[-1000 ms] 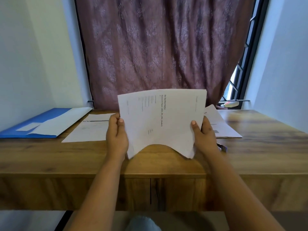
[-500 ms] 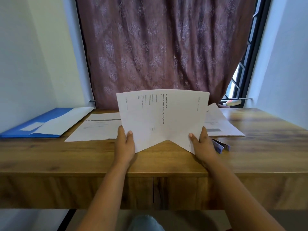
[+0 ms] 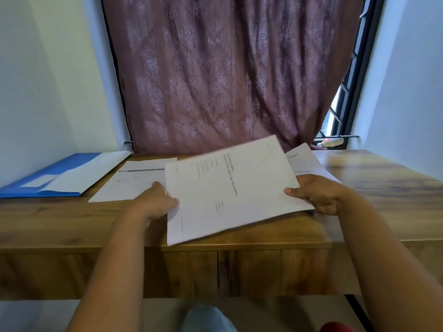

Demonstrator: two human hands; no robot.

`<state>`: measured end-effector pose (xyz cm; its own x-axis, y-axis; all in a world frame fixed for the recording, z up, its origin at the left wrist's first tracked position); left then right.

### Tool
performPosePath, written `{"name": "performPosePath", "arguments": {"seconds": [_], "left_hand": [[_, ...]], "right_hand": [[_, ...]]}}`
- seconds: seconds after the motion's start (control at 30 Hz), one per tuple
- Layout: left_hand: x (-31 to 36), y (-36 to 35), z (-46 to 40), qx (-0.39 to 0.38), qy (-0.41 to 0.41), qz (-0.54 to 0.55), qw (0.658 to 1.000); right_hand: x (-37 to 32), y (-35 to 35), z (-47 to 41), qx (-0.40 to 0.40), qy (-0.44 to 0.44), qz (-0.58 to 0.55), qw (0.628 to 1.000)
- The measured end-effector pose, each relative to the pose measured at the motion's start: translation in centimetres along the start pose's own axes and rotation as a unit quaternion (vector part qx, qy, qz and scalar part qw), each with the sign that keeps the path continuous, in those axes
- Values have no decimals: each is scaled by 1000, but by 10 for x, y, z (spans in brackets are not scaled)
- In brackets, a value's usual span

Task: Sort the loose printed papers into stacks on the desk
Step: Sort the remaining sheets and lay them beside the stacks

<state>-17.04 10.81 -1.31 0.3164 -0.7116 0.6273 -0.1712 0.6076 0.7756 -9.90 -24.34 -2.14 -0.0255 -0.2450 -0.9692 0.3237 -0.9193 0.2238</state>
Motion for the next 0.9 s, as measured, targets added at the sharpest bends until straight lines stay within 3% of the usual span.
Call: {"name": "performPosePath", "arguments": {"seconds": [0.07,0.17,0.23,0.33,0.43,0.53,0.57,0.63,0.7,0.73,0.8,0.9], "left_hand": [[19,13,-1,84,-16,-127,988],[70,-2,-9,124,-177,-71,974],[94,-23,-13,87,-228,-52,968],[106,-55,-36,13,-214,-59,975],[103,-78,-54,-102,-159,39,981],[101,-98,-58,-184,-146,139,962],[99,-103,-60,-187,-140,159,959],[92,-111,-63,-184,-127,182,958],[85,-117,-70,-183,-123,191,956],[83,-121,-75,-181,-123,193,956],[80,-126,-80,-178,-124,201,955],[80,-130,-78,-174,-135,227,949]], "right_hand": [[6,6,-9,-25,-20,72,997],[14,7,-19,-58,-37,163,984],[17,6,-23,-74,-53,182,979],[19,4,-24,-100,-70,194,973],[20,3,-22,-120,-93,185,971],[14,1,-18,-133,-103,218,961],[9,6,-18,-108,-79,235,963],[-3,30,-25,33,-5,223,974],[-13,62,-26,202,47,264,942],[-15,68,-26,227,44,340,912],[-11,59,-29,166,7,463,870],[9,41,-35,94,-74,540,833]]}}
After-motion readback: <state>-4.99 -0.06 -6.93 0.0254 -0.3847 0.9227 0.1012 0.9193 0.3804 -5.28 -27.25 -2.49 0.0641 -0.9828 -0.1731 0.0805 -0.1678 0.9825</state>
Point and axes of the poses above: each hand's wrist, its own z-axis away from the middle knuckle, its own y-axis out of the back of the hand, x = y × z, the point moved 5 cm from there along -z, towards the middle knuckle, and after that the axes turned 2 degrees about x, right-handed, at the moved point
